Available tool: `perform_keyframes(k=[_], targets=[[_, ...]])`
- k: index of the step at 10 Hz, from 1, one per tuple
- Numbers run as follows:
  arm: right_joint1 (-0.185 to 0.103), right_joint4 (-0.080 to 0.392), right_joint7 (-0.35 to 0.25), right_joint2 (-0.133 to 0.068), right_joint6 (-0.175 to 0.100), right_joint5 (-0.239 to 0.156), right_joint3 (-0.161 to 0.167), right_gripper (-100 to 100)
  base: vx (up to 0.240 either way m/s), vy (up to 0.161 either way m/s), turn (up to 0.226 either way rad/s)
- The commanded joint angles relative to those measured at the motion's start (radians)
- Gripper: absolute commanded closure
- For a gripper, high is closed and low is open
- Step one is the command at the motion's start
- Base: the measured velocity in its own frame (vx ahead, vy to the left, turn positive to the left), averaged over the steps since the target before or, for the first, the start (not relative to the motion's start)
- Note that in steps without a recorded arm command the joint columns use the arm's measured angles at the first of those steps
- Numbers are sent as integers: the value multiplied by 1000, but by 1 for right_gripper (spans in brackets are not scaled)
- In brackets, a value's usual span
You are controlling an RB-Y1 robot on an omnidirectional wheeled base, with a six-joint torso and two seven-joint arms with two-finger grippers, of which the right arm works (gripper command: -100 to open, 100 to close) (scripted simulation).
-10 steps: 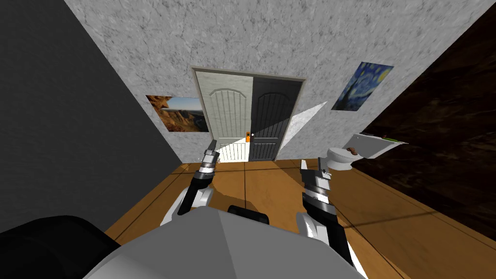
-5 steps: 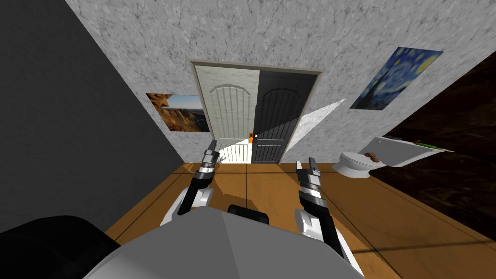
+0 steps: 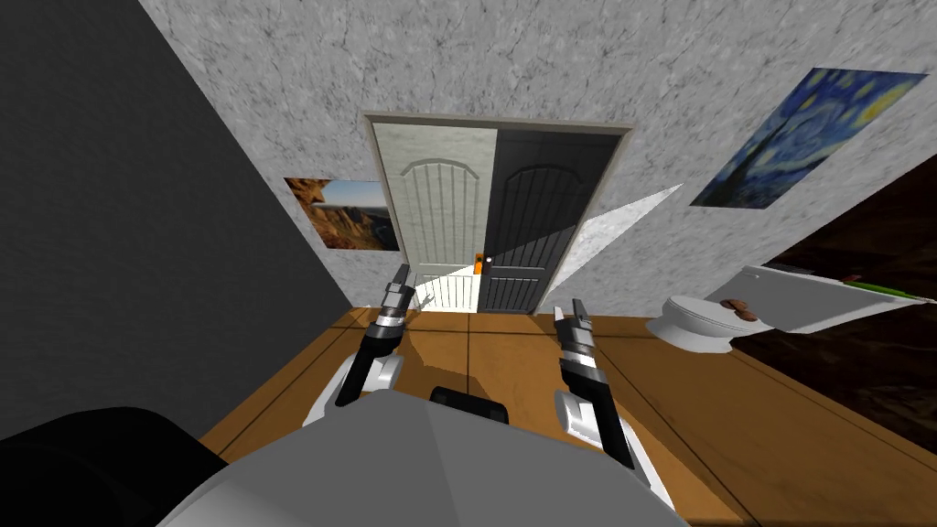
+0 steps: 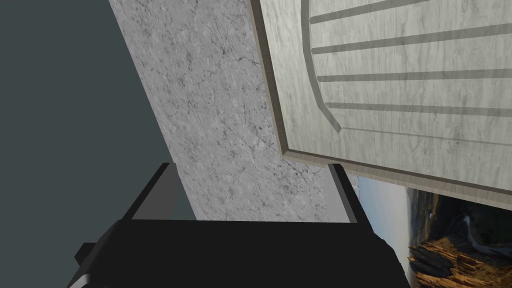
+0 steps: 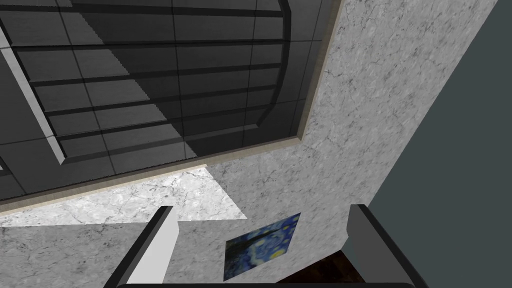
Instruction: Pull the door open
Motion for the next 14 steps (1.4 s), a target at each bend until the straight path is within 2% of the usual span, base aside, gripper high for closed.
perform_keyframes(k=[1, 14], targets=[[-20, 32, -12, -6, 8, 11, -9, -100, 90, 32, 73], [-163, 290, -96, -26, 63, 112, -65, -100, 105, 20, 78]])
